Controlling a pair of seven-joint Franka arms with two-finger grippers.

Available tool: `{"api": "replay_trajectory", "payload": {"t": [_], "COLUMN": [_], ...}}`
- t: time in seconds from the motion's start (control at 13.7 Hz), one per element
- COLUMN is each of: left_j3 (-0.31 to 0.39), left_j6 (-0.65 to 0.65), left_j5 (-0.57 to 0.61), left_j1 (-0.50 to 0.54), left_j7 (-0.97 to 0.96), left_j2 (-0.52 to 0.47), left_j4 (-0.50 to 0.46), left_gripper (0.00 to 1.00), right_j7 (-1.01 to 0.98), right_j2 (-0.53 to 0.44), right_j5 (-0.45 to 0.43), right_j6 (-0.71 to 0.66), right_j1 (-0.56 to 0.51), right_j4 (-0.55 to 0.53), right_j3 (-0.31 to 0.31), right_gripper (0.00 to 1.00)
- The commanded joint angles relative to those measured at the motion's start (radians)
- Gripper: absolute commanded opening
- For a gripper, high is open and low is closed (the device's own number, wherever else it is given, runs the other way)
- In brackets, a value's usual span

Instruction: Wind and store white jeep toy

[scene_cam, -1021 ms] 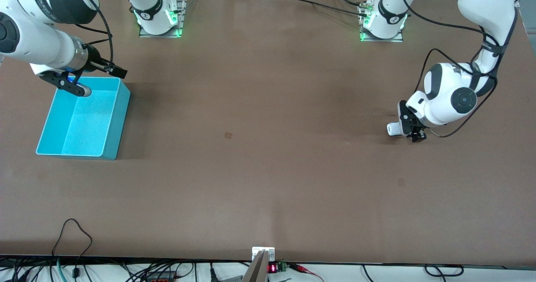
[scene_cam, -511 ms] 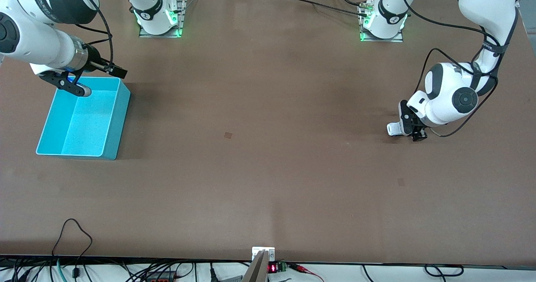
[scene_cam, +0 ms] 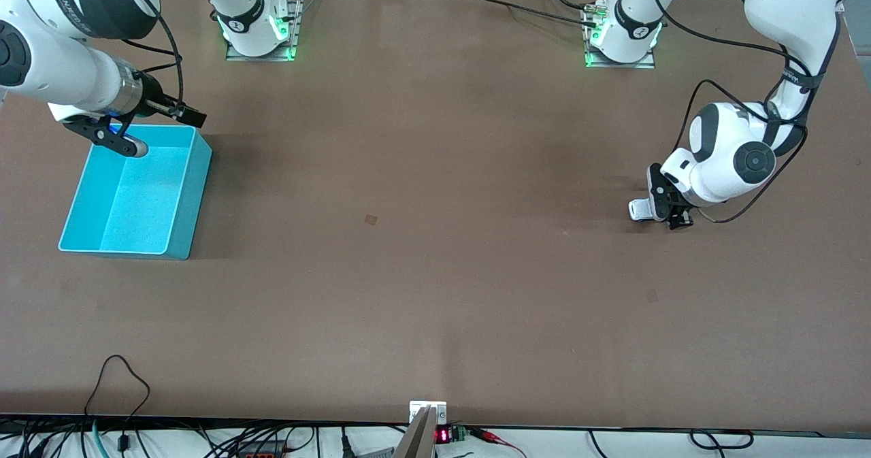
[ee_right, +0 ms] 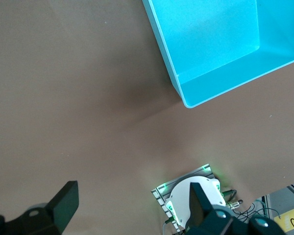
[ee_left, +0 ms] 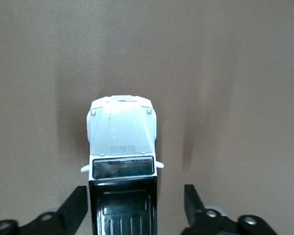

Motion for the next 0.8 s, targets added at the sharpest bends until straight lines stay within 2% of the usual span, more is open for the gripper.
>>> {"api": "replay_trajectory", "payload": {"t": [0.0,0.22,0.36,0.51,0.73], "left_j3": [-0.012,-0.01,-0.012,-0.012,-0.012], "left_j6": [0.017,0.017,0.016,0.016,0.023], "left_j5": [0.019,0.02,0.022,0.02,0.02], "left_j1": [0.014,0.014,0.012,0.012,0.012], "left_j7": [0.015,0.015,0.024,0.09,0.095], "left_j2": [-0.004,-0.004,-0.006,-0.009,-0.007], "left_j4": [-0.01,-0.009,-0.009,-0.009,-0.006], "left_gripper": [0.65,0.32,0.17,0.09,0.06], "right_j7": [-0.004,-0.004,-0.004,-0.004,-0.004], "right_j2": [-0.009,-0.009,-0.009,-0.009,-0.009], "right_j5": [0.012,0.012,0.012,0.012,0.012], "right_j6": [-0.003,-0.003,-0.005,-0.005,-0.005], "right_j1": [-0.005,-0.005,-0.005,-0.005,-0.005], "right_j4": [-0.008,-0.008,-0.008,-0.008,-0.008], "right_j3": [-0.001,-0.001,-0.001,-0.001,-0.001], "right_gripper": [1.0,1.0,1.0,1.0,1.0]}}
